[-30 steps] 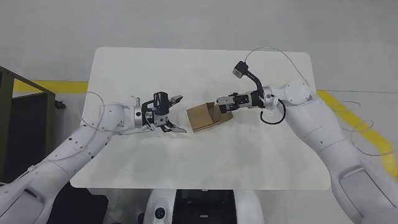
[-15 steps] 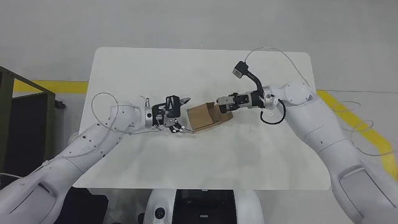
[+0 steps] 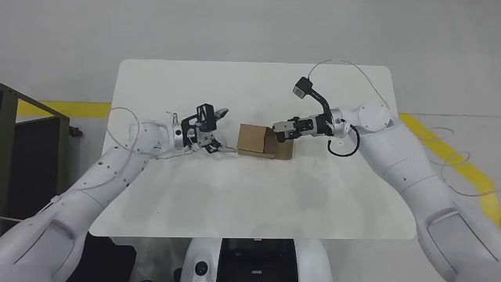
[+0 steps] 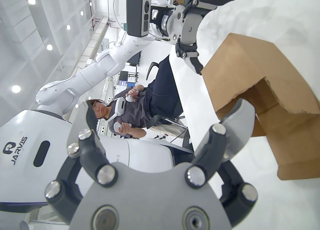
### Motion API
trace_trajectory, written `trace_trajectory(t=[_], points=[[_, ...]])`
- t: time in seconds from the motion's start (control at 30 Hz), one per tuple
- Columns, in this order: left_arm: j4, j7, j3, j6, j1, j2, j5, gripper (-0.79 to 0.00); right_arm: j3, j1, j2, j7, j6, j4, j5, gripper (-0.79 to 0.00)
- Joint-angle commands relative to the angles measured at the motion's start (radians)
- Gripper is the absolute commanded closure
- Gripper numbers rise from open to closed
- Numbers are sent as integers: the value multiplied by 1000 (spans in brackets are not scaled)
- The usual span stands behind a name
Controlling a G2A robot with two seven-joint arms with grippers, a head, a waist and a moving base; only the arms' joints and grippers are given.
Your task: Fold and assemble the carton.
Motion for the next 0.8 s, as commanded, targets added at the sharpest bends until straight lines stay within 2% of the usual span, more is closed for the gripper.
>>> trace_trajectory(t=[0.0,0.13,0.33,0.63,0.77], points=[[2,15,2,-39,-9,2,35,-785,0,0,0,0,0,0,0,-785],[25,96,10,-86,-41,0,121,-785,0,0,0,0,0,0,0,-785],[97,208,64,-107,-113,-31,222,-785,0,0,0,0,0,0,0,-785],[208,285,155,-119,-190,-97,283,-785,33,-51,23,-56,80,-81,-103,-785],[212,287,157,-118,-192,-100,284,-785,85,-128,50,-121,119,-156,-143,-785]])
